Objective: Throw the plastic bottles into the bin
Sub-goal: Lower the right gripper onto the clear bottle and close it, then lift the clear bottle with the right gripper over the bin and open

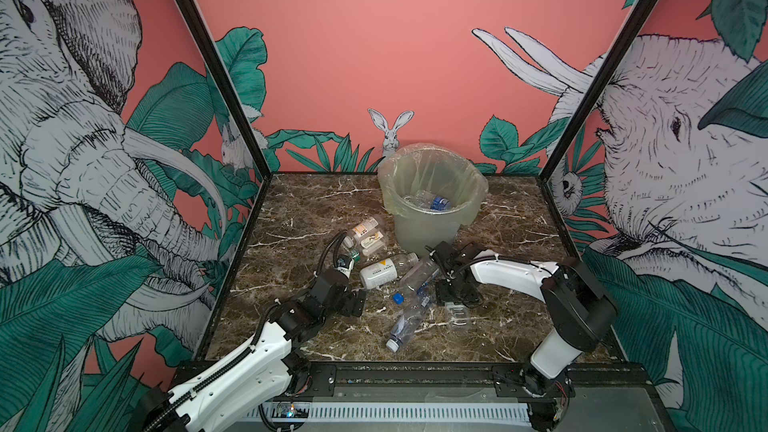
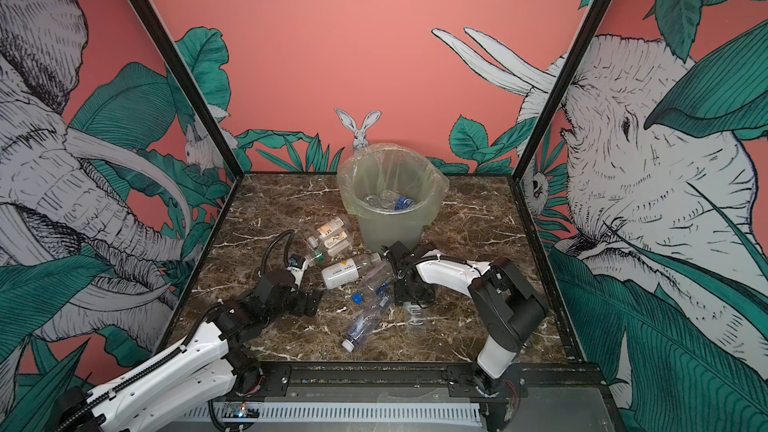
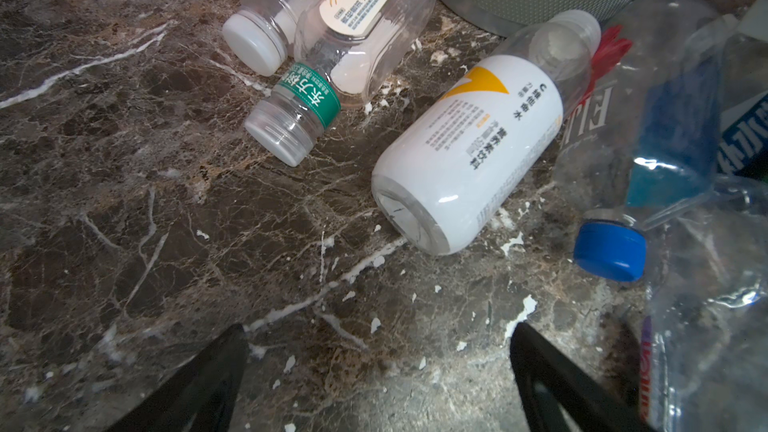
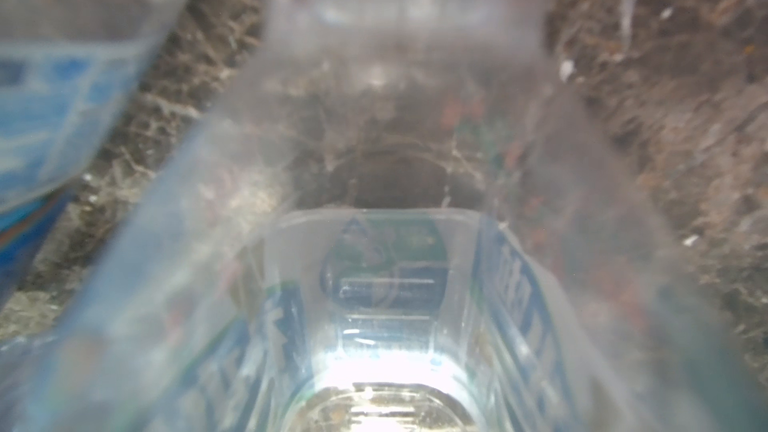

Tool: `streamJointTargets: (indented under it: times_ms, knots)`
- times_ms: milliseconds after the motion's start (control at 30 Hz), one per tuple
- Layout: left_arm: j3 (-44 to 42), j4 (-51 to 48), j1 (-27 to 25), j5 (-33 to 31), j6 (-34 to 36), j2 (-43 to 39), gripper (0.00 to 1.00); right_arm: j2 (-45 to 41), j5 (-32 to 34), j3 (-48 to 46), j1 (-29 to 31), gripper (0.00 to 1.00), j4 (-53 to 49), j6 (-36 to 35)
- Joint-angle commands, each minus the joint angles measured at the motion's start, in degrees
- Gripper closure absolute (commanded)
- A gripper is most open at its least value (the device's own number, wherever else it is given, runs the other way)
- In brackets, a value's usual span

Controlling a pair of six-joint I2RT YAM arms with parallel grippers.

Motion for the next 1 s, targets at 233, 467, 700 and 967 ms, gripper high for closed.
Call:
streamJointTargets:
  times_ms: [233, 467, 700, 967]
  knots:
    - [-0.6, 0.9, -0.2, -0.1, 0.1, 0.0, 0.00, -1.4, 1.4, -3.4, 0.3, 0.39, -1.4, -0.4]
    - [-0.6, 1.0, -0.1, 0.3, 0.2, 0.3, 0.00, -8.7, 1.6, -6.5, 0.3, 0.49, 1.8, -2.1]
    - [-0.8, 0.8, -0.1, 0.2, 0.1, -0.9, 0.00, -19.4, 4.6, -10.4, 0.4, 0.55, 2.6, -4.1]
    - [-0.8, 0.8, -0.1, 0.4, 0.2, -1.0, 0.00, -33.0, 9.6, -16.0, 0.4, 0.64, 4.8, -5.6]
